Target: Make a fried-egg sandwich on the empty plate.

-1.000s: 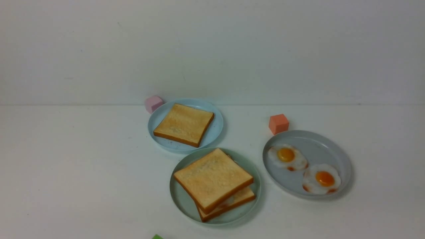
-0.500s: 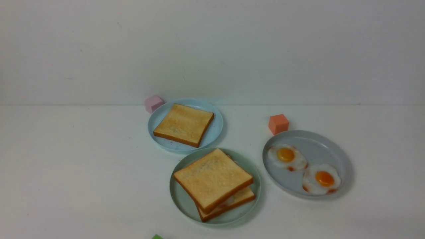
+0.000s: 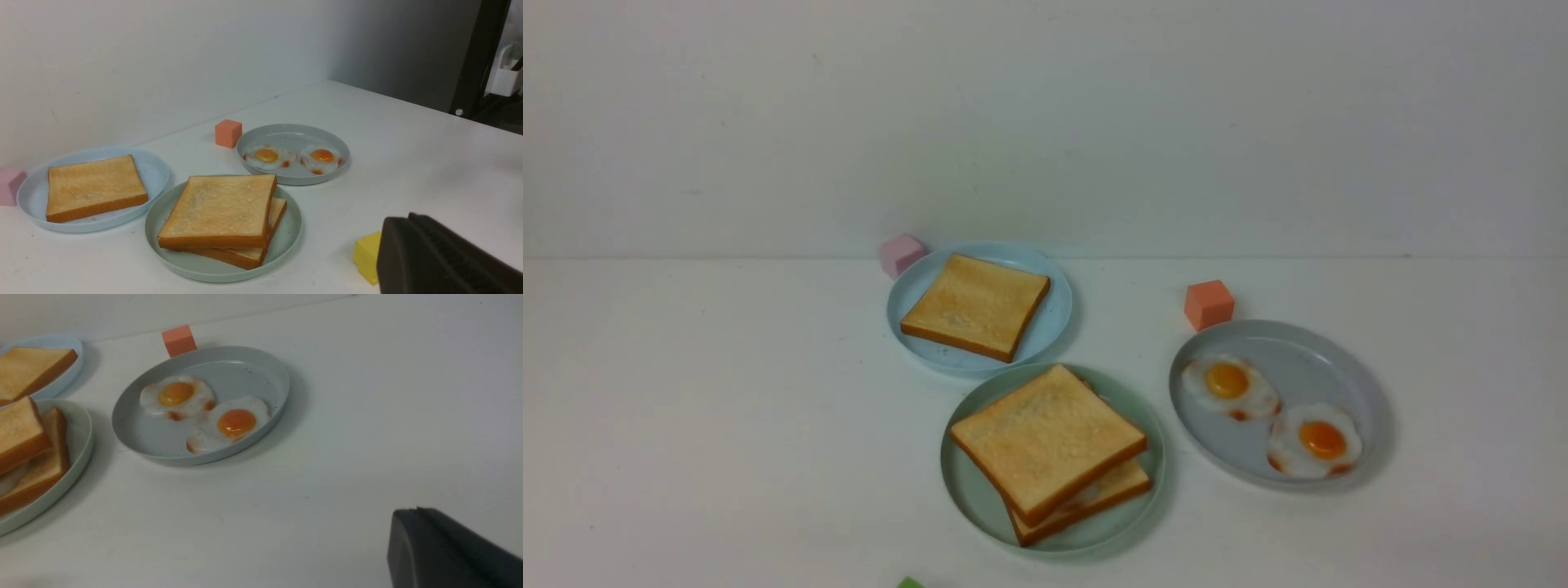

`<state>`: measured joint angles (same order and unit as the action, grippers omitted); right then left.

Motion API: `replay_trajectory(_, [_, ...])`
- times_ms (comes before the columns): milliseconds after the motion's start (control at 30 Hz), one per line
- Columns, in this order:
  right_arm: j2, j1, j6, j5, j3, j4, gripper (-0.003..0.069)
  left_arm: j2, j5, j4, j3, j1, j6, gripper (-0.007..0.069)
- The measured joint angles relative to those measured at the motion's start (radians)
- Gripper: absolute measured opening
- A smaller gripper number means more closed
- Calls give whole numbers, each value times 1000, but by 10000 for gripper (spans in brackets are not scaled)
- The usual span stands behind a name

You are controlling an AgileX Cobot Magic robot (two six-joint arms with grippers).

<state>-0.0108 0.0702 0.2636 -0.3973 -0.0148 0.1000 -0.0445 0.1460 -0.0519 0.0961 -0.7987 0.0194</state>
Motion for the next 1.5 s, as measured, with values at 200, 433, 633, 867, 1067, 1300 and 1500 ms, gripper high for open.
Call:
replay_trajectory(200, [0, 0, 0, 1, 0, 0, -6, 0, 0, 0, 0, 0, -1, 0])
replay_trajectory(433, [0, 0, 0, 1, 0, 0, 0, 0, -6, 1, 0, 0, -1, 5])
replay_trajectory(633, [0, 0, 0, 1, 0, 0, 3, 0, -77, 0, -8, 132, -14, -13])
replay_trajectory(867, [0, 0, 0, 1, 0, 0, 6, 25, -46, -15, -74, 589, -178, -13])
replay_trajectory(1067, [-1, 0, 0, 1, -1, -1, 11, 56, 212, -9, -126, 681, -256, -13])
replay_trajectory(1300, [-1, 0, 0, 1, -1, -1, 14, 56, 240, -11, -128, 681, -263, -13])
replay_trajectory(1500, [-1, 0, 0, 1, -1, -1, 14, 56, 241, -12, -128, 681, -263, -13])
